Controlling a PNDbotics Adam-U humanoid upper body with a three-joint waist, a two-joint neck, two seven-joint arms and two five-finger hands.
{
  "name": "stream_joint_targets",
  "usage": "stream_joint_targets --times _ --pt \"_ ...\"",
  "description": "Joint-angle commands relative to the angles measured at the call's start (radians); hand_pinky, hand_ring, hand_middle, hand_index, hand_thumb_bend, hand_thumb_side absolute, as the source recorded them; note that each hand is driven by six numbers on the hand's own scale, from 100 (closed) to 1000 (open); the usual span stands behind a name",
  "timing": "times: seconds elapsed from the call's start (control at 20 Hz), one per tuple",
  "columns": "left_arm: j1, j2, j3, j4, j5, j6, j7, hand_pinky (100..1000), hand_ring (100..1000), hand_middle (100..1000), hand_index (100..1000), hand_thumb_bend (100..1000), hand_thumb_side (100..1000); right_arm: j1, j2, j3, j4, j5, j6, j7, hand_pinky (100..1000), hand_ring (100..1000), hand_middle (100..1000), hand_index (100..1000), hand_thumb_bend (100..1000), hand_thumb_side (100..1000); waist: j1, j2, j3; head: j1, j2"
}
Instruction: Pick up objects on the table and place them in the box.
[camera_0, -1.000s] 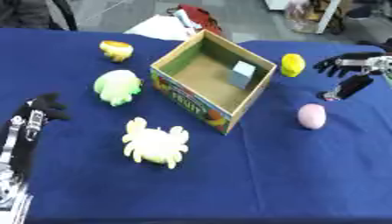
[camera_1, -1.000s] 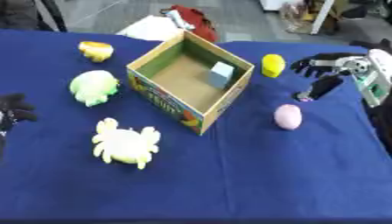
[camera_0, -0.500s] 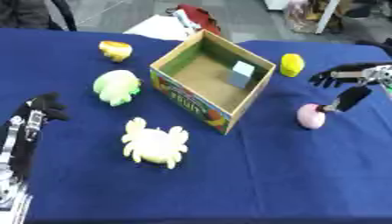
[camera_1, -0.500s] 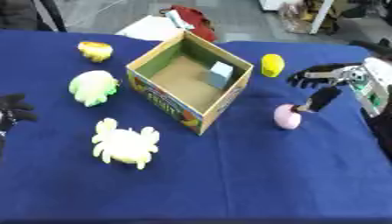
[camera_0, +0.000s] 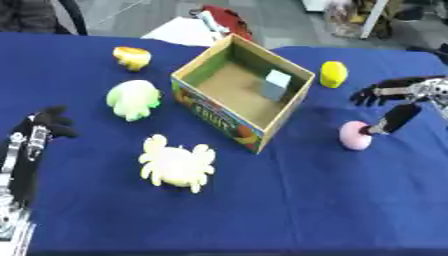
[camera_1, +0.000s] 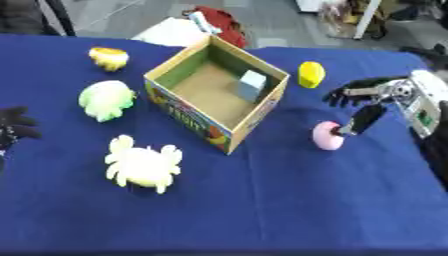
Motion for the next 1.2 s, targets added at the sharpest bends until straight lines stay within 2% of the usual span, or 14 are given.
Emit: stream_joint_targets --times 0.05,0.1,0.2,0.25,0.4,0.45,0.6,0.9,1.2 --pt "-0.006 0.01 0.007 -0.015 -0.005 0.0 0.002 762 561 586 790 100 881 -0.007 -0.03 0.003 -0.016 0.013 -0.008 0.02 846 868 824 933 296 315 -0.012 -0.011 -0.001 -0.001 0.005" --pt "-0.006 0.011 0.007 -0.015 -0.005 0.0 0.002 762 561 586 790 100 881 -0.004 -0.029 0.005 -0.019 0.015 -0.011 0.024 845 865 816 922 294 310 -0.012 -0.011 -0.001 -0.002 0.005" --pt "-0.006 0.01 0.007 -0.015 -0.005 0.0 0.002 763 561 586 790 100 881 0.001 -0.029 0.007 -0.027 0.017 -0.017 0.026 838 848 770 845 257 247 -0.012 -0.011 -0.001 -0.001 0.005" --pt "-0.006 0.01 0.007 -0.015 -0.005 0.0 0.002 763 560 586 790 100 881 0.004 -0.031 0.007 -0.033 0.014 -0.02 0.02 831 835 743 770 228 202 -0.012 -0.01 -0.001 0.0 0.005" --pt "-0.006 0.01 0.007 -0.015 -0.006 0.0 0.003 763 560 586 790 100 880 0.014 -0.037 0.004 -0.053 0.0 -0.026 -0.017 813 814 718 620 150 114 -0.011 -0.01 -0.002 0.001 0.005" --pt "-0.006 0.011 0.008 -0.015 -0.006 0.0 0.003 763 560 586 790 100 880 0.017 -0.039 0.003 -0.058 -0.006 -0.026 -0.034 807 807 707 551 122 100 -0.011 -0.01 -0.002 0.001 0.005" --pt "-0.007 0.01 0.007 -0.015 -0.006 0.0 0.003 763 560 586 790 100 880 0.023 -0.044 0.001 -0.07 -0.012 -0.026 -0.085 794 792 686 447 100 100 -0.011 -0.01 -0.003 0.002 0.005" --pt "-0.008 0.01 0.008 -0.015 -0.006 0.0 0.004 763 559 586 790 100 879 0.022 -0.046 -0.011 -0.089 -0.017 -0.031 -0.169 775 769 673 413 100 100 -0.009 -0.01 -0.002 0.002 0.005" --pt "-0.008 0.008 0.008 -0.014 -0.005 -0.001 0.004 763 559 586 790 100 878 -0.022 -0.043 -0.035 -0.125 -0.073 -0.017 -0.193 762 749 656 407 100 100 -0.009 -0.012 -0.003 0.002 0.005"
